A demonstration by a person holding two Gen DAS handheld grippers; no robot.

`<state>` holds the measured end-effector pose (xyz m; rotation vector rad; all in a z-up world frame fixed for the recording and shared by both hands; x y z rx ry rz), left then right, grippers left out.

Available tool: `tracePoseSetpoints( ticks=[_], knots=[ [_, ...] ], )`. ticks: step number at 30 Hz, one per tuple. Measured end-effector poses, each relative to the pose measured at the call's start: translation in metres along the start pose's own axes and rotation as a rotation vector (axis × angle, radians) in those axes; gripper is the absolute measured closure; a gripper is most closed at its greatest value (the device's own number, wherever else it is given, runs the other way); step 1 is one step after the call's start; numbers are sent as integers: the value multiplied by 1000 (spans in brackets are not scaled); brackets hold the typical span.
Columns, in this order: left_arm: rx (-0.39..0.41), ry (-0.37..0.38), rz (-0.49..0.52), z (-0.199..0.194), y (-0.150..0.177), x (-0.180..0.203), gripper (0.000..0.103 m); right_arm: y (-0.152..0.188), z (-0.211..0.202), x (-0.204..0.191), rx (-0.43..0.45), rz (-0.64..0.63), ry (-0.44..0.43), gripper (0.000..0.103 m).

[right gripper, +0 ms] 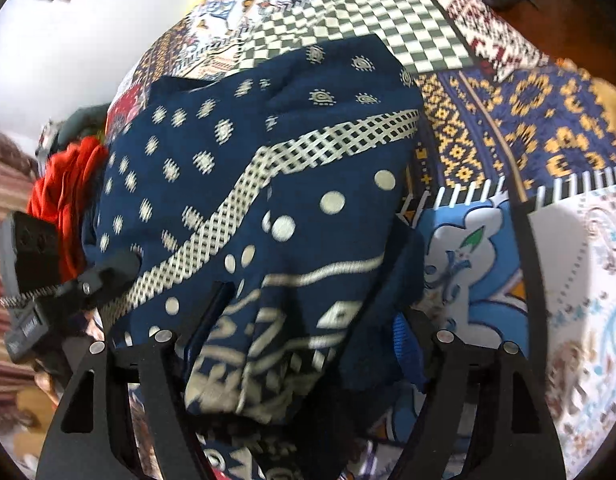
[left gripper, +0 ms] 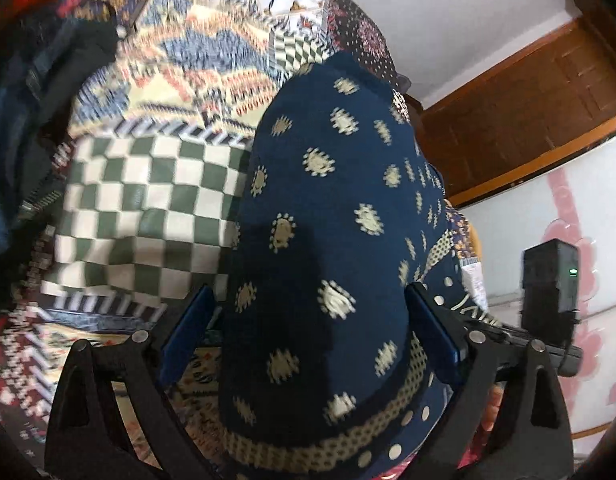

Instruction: Fold large clothes

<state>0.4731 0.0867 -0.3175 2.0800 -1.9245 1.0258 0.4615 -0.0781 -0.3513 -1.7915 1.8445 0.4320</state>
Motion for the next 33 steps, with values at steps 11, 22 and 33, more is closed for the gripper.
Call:
tracePoseSetpoints(
  ticks=[11, 22, 33],
  knots=[
    [-25, 93, -35, -4, 8, 3, 26, 1, -7, -5, -1, 15, -95, 52],
    [70, 34, 110, -82, 8, 59, 52, 24, -85, -68, 109, -158, -149, 80],
    [348, 4, 223, -254, -51, 102, 53, 12, -170, -201, 320, -329, -241, 80]
  ],
)
Point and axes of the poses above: each gripper's, at about its wrist camera, not at the fingertips, and z roughly the way its jaws point, x to its right, y to its underside, the point moved 8 cm from there along z, roughly the way its jaws point, and after that the axes turned 6 degrees about z, right-handed, at the moved point
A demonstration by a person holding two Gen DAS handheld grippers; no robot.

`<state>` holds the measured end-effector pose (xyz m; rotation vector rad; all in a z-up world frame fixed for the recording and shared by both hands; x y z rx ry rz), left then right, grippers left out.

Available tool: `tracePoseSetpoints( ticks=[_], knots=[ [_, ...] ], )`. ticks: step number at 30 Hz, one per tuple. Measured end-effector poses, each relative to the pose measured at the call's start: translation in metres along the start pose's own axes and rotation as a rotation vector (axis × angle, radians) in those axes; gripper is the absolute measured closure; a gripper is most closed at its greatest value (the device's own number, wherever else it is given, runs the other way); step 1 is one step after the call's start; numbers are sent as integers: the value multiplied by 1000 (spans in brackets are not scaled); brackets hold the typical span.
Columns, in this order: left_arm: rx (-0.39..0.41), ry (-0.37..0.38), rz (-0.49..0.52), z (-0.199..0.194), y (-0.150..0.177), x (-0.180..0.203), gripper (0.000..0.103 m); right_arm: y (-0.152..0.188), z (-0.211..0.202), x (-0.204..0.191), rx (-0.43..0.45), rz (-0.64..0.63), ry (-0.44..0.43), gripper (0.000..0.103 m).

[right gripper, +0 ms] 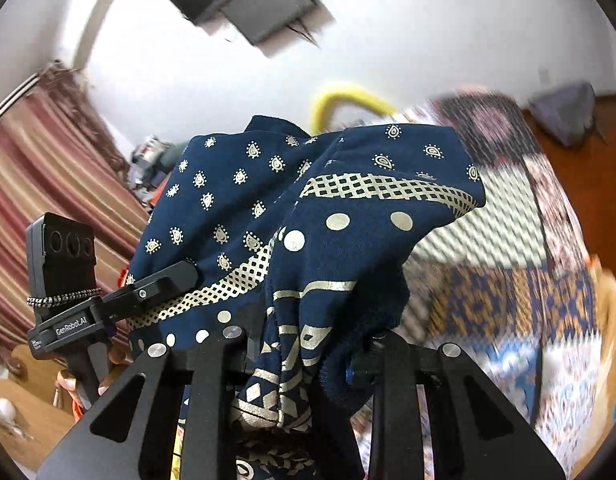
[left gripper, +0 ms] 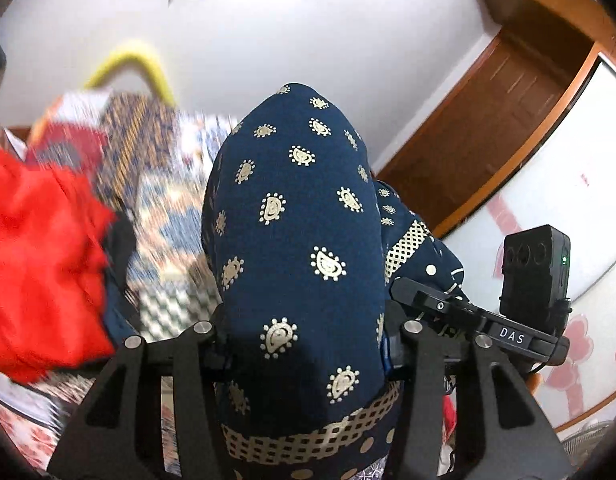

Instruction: Fold large clothes

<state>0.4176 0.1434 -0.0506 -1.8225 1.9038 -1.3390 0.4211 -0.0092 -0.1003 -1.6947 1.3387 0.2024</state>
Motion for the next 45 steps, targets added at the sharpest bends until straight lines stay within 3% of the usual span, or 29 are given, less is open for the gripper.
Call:
tracePoseSetpoints(
  ticks=[5, 11, 16, 20, 23, 25, 30, 34, 41, 45],
  knots=[
    [98, -44, 4, -54, -43, -27, 53, -29, 17, -68, 24, -85, -60, 80],
    [157, -131, -32, -108, -59, -102, 53, -33, 87, -141, -41, -162, -126, 80],
    [118, -186, -157, -110, -34, -201, 52, -12, 174, -157, -155, -144, -145, 80],
    [15, -309, -192, -82, -7, -272, 46, 18, 254, -138, -239, -162, -45, 74],
    [4, -312, -196, -68, 4, -293, 37, 34, 286, -114, -256, -165, 17, 66],
    [2, -325, -161, -62, 6, -295, 32, 25, 282, -100, -235, -180, 38, 54],
    [4, -348, -138, -67, 9, -292, 26, 14, 261, -100, -219, -167, 89, 44],
    [16, -391, -153, -81, 13, -282, 25, 16, 239, -93, -189, -168, 130, 43],
    [28, -497, -43, -119, 33, -240, 24, 30, 204, -77, -154, -267, 262, 42],
    [29, -573, -5, -138, 45, -220, 24, 31, 167, -87, -118, -275, 242, 42]
  ],
)
Point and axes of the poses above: each gripper's, at about its wrist camera, not at the fingertips, and z roughly the way its jaws point, x to its right, y to its underside, the point moved 8 cm from there along z, roughly the way its jaws point, and after that the axes turned 6 degrees about z, right-handed, at the moved point
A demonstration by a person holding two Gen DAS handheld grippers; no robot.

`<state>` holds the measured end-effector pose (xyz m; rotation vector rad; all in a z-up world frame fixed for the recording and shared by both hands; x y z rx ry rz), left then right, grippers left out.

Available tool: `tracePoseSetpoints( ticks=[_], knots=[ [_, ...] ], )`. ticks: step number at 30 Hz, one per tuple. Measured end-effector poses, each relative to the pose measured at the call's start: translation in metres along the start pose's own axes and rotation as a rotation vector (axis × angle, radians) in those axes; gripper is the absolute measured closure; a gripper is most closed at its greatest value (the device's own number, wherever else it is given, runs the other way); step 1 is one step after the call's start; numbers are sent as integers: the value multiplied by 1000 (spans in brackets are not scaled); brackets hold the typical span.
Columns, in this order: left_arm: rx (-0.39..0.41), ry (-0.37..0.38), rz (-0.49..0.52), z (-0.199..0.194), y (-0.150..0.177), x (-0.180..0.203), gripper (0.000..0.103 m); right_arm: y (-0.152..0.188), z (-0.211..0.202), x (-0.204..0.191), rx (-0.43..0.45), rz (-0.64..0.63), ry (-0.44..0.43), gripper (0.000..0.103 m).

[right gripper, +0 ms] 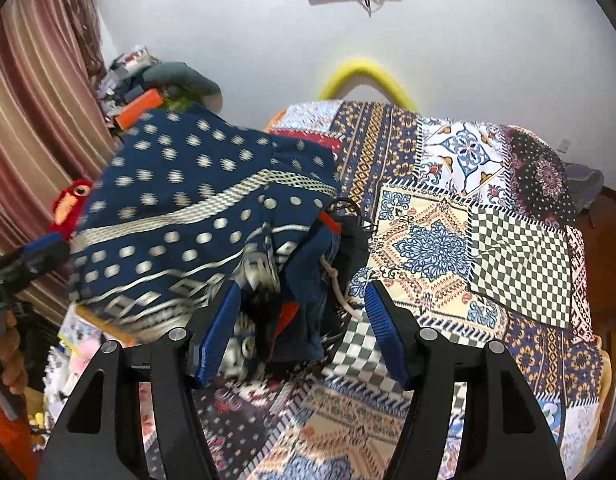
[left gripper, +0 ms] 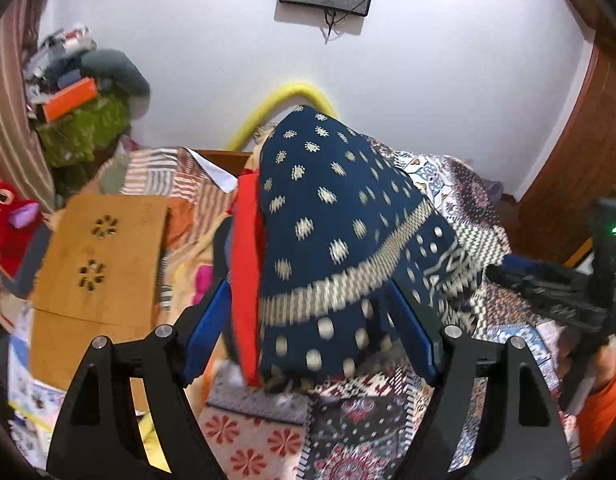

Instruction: Fold large clothes

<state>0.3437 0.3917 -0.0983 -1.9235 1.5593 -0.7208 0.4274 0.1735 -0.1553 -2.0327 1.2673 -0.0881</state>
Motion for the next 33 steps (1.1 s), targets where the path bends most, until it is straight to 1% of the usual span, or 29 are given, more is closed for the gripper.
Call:
tracePoseSetpoints(
  ticks=[2, 3, 5, 7, 8, 11, 16, 19, 21, 23, 28, 30, 31, 33],
  knots=[
    [17, -36, 19, -15, 3, 6, 24, 1, -22, -3, 30, -1, -18, 42],
    [38, -47, 30, -28, 4, 11, 24, 0, -37, -6, 57, -7, -24, 42],
    [74, -43, 38, -48, 4, 20, 24, -1, -64, -13, 110, -23, -37, 42],
    [127, -37, 44, -76, 4, 31, 24, -2, -97, -21, 167, -30, -70, 42],
    [154, -37, 48, -89, 3, 36, 24, -2, -106, -23, 187, -28, -84, 42],
    [249, -43, 77, -135, 0, 56, 24, -2, -155, -36, 279, -24, -134, 42],
    [420, -43, 103, -211, 9, 85, 24, 11, -222, -57, 432, -51, -189, 42],
    [537, -81, 133, -252, 21, 102, 24, 27, -262, -71, 531, -88, -209, 42],
    [610, -104, 135, -274, 35, 110, 24, 39, -280, -77, 588, -99, -220, 42],
    [642, -103, 135, -287, 47, 117, 23, 54, -294, -83, 636, -117, -221, 42],
    [722, -123, 128, -315, 80, 130, 23, 84, -313, -96, 729, -157, -184, 42],
    [754, -163, 122, -326, 91, 133, 22, 92, -314, -101, 752, -167, -164, 42],
    [769, -172, 116, -329, 94, 133, 20, 95, -314, -103, 757, -171, -154, 42],
    [780, -165, 113, -333, 101, 136, 16, 102, -312, -107, 763, -181, -132, 42]
  ],
)
Point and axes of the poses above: each gripper's, at about its wrist camera, not at the fingertips, and z roughly the way its jaws point, x to its right, y to its underside, the point moved 8 cm from there along z, roughly the way its jaws point, and after that the axes turned 6 degrees about z, right-handed, at the moved point
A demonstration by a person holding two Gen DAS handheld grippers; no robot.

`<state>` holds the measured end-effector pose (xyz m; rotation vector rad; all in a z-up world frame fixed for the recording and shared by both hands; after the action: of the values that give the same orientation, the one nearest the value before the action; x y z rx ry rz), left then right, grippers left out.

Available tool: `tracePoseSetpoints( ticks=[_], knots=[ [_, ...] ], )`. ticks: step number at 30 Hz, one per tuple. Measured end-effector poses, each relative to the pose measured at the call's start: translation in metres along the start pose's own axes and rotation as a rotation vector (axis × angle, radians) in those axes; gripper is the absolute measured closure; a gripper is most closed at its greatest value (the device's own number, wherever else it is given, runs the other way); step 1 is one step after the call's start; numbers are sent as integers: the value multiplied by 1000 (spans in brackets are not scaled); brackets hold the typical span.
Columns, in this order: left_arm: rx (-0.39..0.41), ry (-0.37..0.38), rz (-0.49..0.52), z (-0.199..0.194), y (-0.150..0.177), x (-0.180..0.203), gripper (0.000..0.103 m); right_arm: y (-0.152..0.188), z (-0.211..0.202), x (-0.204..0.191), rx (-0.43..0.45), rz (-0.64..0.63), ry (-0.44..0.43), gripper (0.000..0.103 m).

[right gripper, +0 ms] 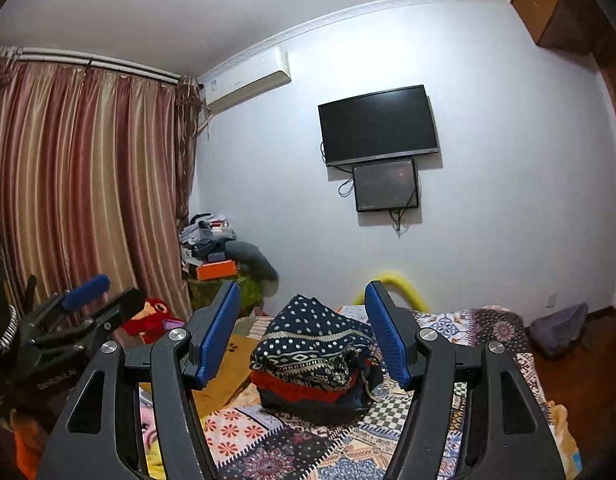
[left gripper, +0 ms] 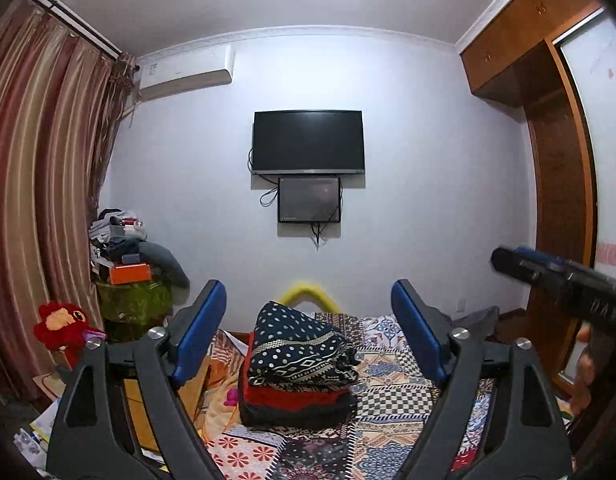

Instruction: Fold large clothes

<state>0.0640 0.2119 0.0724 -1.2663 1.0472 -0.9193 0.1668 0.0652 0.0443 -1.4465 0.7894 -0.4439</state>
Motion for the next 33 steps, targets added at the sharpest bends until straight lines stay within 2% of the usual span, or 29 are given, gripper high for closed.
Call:
tracePoseSetpoints(
  ticks=[2, 4, 6, 12, 22, 33],
  knots=[
    [6, -14, 6, -6, 2, 2, 14, 4, 1, -4, 3, -13, 12, 38],
    [16, -45, 10, -14, 5, 2, 8, 5, 2, -2, 5, -6, 34, 20],
    [24, -73, -5, -19, 7, -2, 1, 5, 1, 1, 13, 4, 59, 16],
    [-8, -72, -70, -18, 16, -11, 0, 4, -2, 7, 14, 21, 89, 6],
    [-40, -87, -72, -16, 27, -13, 0, 14, -8, 5, 6, -4, 101, 5],
    [-78, -86, -69, -6, 39, -11, 0, 25, -4, 7, -43, -3, 107, 4]
  ],
)
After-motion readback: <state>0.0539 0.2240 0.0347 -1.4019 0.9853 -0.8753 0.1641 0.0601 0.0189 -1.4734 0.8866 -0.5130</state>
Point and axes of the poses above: each gripper's, at about its wrist camera, not at the fingertips, and z roughly the way its jaws point, x to its right, y to its underside, the point moved 8 cm from there along z, roughly the way its jaws point, and after that the axes turned 6 degrees about z, right-handed, at the moved point
